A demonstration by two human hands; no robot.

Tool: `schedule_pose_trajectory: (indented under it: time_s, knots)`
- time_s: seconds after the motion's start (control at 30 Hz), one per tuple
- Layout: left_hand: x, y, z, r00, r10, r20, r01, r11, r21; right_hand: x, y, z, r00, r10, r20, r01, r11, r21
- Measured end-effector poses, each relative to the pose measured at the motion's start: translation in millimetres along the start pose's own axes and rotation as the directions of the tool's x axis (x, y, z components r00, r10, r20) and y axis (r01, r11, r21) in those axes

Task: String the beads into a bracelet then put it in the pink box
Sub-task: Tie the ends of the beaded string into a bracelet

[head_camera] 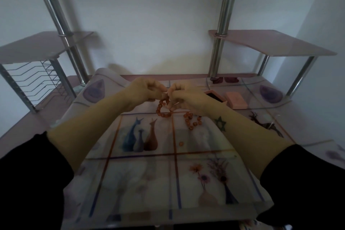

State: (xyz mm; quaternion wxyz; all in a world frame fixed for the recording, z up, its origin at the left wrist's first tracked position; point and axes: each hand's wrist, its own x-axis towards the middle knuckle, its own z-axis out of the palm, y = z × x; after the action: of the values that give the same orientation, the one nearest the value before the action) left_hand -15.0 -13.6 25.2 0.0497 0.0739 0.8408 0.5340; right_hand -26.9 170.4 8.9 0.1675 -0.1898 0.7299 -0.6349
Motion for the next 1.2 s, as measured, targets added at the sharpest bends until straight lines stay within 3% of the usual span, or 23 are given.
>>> schedule_pose_trajectory:
  time_s: [0.17,0.33,0.47,0.6,0.97,1.07,1.2]
  knots:
    - [1.1,-7.7,-0.9,0.975,0.207,-0.076,-0.201,0.976,0.081,3.2,1.1,0.4,0.999,0.023,-0.046,-0.02,0.998,0.054]
    - [5.6,-15.8,5.7,0.939,0.307,-0.157,-0.275,0.941,0.199,1.4,-1.9,1.6,0.997,0.05,-0.064,-0.05,0.999,0.009]
    - [6.8,-20.7,11.8,0.879,0.429,-0.207,-0.335,0.866,0.372,2.4,-2.8,2.6,0.991,0.093,-0.1,-0.089,0.995,0.041]
    - [7.6,-20.6,20.4,0.821,0.517,-0.244,-0.385,0.816,0.431,5.5,-1.2,2.3,0.987,0.133,-0.09,-0.126,0.989,0.078]
    - [2.7,-18.8,17.8,0.865,0.43,-0.258,-0.355,0.889,0.29,6.0,-4.4,3.9,0.982,0.168,-0.091,-0.163,0.985,0.062]
    - [1.0,-22.4,15.7,0.869,0.401,-0.289,-0.336,0.908,0.25,6.6,-6.7,4.8,0.974,0.171,-0.149,-0.167,0.985,0.038]
    - [-6.1,-30.1,5.9,0.859,0.4,-0.318,-0.293,0.895,0.337,8.7,-2.4,-4.4,0.949,0.181,-0.259,-0.187,0.982,0.0]
